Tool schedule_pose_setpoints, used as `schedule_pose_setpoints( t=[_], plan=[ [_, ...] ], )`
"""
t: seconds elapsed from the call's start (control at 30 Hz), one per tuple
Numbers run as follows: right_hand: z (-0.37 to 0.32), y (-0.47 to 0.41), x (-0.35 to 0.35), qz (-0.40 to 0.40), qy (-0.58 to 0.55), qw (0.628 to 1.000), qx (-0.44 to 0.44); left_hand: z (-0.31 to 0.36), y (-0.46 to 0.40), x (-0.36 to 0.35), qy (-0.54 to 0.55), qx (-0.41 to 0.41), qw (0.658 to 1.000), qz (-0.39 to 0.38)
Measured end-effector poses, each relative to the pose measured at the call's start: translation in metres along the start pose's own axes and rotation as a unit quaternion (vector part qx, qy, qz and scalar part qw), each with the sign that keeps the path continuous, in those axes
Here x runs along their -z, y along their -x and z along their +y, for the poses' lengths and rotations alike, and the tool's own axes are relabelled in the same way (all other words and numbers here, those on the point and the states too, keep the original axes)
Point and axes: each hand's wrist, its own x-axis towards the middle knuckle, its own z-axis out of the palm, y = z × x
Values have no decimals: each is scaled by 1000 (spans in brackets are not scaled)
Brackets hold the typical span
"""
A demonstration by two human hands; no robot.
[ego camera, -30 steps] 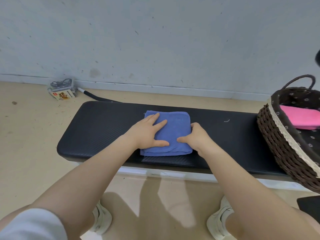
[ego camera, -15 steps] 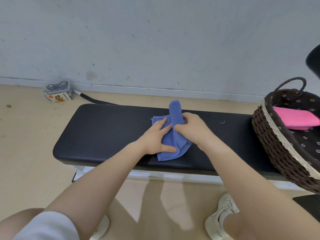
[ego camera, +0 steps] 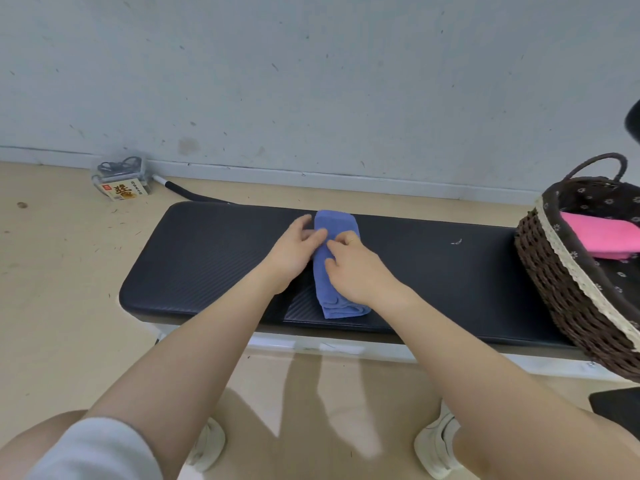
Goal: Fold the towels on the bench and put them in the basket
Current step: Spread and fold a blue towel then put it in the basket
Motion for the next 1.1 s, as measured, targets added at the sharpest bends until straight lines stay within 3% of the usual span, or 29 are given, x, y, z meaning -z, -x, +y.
schedule_pose_setpoints(
  t=[0.17, 0.3, 0.47, 0.63, 0.73, 0.8, 0.87, 0.97, 1.1],
  plan=[
    [5, -4, 0, -27, -15, 999, 36, 4, -14, 5, -227, -125, 966, 22],
    [20, -9, 8, 128, -131, 981, -67, -7, -20, 5, -329, -155, 932, 6],
    [30, -9, -22, 28, -215, 960, -176, -21, -16, 9, -322, -156, 934, 0],
    [35, -9, -33, 4, -200, 961, -190, -13, -16, 16, -323, -119, 937, -56],
    [37, -7, -28, -15, -297, 935, -195, 0, -17, 12, -375, -92, 921, -49],
    [42, 3, -16, -27, -356, 918, -175, 13, -15, 10, -381, -58, 921, -55],
    [52, 18, -1, -40, -337, 932, -126, 27, -9, 9, -370, -54, 922, -102],
    [69, 45, 26, -61, -286, 954, -58, 46, 4, -3, -358, -108, 910, -177],
    [94, 79, 71, -26, -227, 973, -20, 77, 21, -38, -320, -173, 912, -189]
  ],
)
